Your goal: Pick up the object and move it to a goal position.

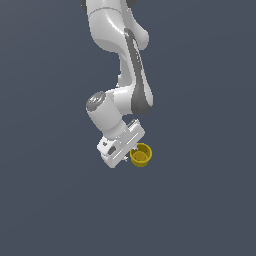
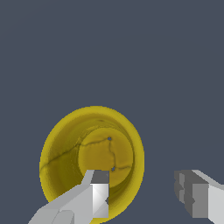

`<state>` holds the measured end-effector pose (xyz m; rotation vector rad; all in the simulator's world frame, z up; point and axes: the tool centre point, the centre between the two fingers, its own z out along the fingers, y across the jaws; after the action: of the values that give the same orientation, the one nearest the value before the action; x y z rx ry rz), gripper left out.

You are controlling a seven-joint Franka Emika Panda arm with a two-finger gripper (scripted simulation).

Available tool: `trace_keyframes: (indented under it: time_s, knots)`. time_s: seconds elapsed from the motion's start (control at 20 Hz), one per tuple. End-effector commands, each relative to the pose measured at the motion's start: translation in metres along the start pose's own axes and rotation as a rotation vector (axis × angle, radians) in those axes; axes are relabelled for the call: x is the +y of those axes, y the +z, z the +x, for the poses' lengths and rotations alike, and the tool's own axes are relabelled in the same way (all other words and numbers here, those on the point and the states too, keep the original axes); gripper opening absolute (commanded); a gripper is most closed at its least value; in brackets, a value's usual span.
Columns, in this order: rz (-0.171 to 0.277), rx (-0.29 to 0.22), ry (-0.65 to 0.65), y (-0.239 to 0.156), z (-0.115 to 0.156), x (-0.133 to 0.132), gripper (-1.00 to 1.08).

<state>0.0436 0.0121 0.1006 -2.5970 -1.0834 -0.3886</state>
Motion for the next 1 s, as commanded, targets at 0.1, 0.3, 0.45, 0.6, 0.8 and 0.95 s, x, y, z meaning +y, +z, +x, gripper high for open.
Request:
trace_keyframes:
  time_s: [0.1,0.3,0.45,0.6,0.8,0.95]
  knots:
    - [0.003,0.019,-0.03,0.001,0.001,0.002,0.28]
    - [0.004,0.025,-0.039,0.002,0.002,0.002,0.28]
    - [0.003,0.024,-0.037,0.002,0.001,0.002,0.28]
    - [0.004,0.024,-0.037,0.007,0.002,0.002,0.28]
    - [0.004,0.025,-0.039,0.023,0.002,0.002,0.28]
    - [0.003,0.025,-0.039,0.031,0.002,0.002,0.28]
